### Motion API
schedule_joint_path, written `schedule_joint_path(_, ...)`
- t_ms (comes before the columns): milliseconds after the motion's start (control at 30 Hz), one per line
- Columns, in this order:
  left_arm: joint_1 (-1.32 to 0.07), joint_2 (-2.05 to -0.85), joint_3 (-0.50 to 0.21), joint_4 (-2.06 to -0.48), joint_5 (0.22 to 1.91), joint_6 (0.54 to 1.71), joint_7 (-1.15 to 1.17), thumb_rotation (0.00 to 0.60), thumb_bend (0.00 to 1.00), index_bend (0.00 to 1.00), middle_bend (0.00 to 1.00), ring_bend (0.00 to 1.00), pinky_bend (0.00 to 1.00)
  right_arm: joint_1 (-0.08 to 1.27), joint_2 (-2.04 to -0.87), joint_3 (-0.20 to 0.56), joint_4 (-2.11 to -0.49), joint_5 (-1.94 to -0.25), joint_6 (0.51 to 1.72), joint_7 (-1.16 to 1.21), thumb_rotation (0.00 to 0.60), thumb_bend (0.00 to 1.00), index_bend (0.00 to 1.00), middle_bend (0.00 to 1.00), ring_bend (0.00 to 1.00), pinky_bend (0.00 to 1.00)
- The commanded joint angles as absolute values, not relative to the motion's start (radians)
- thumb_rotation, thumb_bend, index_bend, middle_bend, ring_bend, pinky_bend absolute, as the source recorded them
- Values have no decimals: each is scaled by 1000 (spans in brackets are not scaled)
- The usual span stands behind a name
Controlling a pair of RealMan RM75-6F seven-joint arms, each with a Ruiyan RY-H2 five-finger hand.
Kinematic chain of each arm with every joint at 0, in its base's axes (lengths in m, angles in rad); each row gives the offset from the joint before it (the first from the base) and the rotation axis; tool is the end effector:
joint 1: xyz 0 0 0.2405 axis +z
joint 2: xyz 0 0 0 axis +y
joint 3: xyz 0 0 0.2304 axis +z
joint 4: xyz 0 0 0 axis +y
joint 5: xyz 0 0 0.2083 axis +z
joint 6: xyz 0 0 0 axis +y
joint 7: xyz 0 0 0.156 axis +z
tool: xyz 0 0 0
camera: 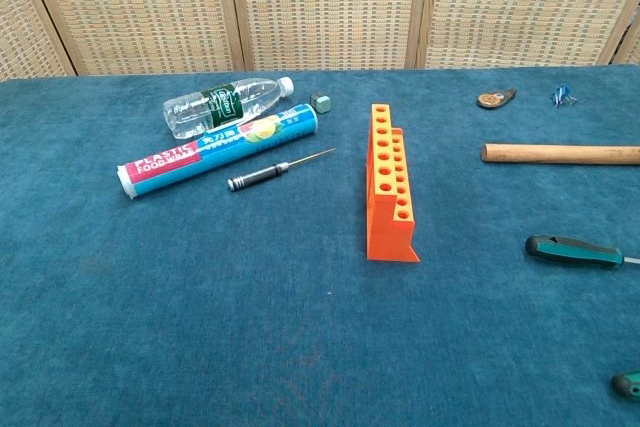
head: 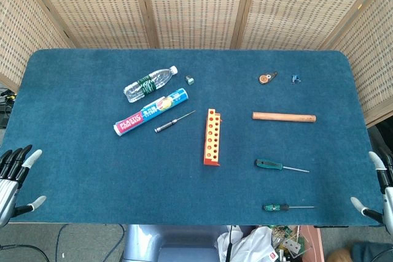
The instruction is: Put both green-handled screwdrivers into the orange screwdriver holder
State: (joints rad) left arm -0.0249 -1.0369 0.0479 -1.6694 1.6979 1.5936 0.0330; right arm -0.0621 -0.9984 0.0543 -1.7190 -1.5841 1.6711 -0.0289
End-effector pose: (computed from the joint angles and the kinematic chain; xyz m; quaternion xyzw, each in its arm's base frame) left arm -0.2667 0.1515 0.1576 -0.6456 -0.3464 -0.3944 0.5546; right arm -0.2761 -0.1484 0.1962 0.5633 -0.3422 0.4039 0.6343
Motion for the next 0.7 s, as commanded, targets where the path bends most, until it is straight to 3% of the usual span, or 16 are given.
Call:
schedule_joint_path(33,-25,-1038,48,-1669,1697,1592,35,600,0,0,0,0,0,-62,-998,54,-1719,-1582,1669,-26,600,0,0,0,0,0)
schedule_joint_path(200,-27,-1040,46,-1671,1691,1585,42,600,0,0,0,0,0,-56,-996,48,-1723,-1588,1653,-23,600,0,0,0,0,0)
schedule_joint_path(367,-34,-1047,43,-1675,1684,1570,57,600,0,0,0,0,0,-8,-1010,10,-1721,-1658,1560,-35,600,0,33,0,0,0)
schedule_joint_path(500,-39,-1053,34,-1679,1662,1556,75,600,0,0,0,0,0,68,-1077,-36,-1652,-1750,1430,-9,600,0,137,0,0,0)
schedule_joint_path(700,-49,-1061,24,-1682,1630,1526,100,600,0,0,0,0,0,113,-1210,-50,-1547,-1753,1341,-15,600,11,315,0,0,0)
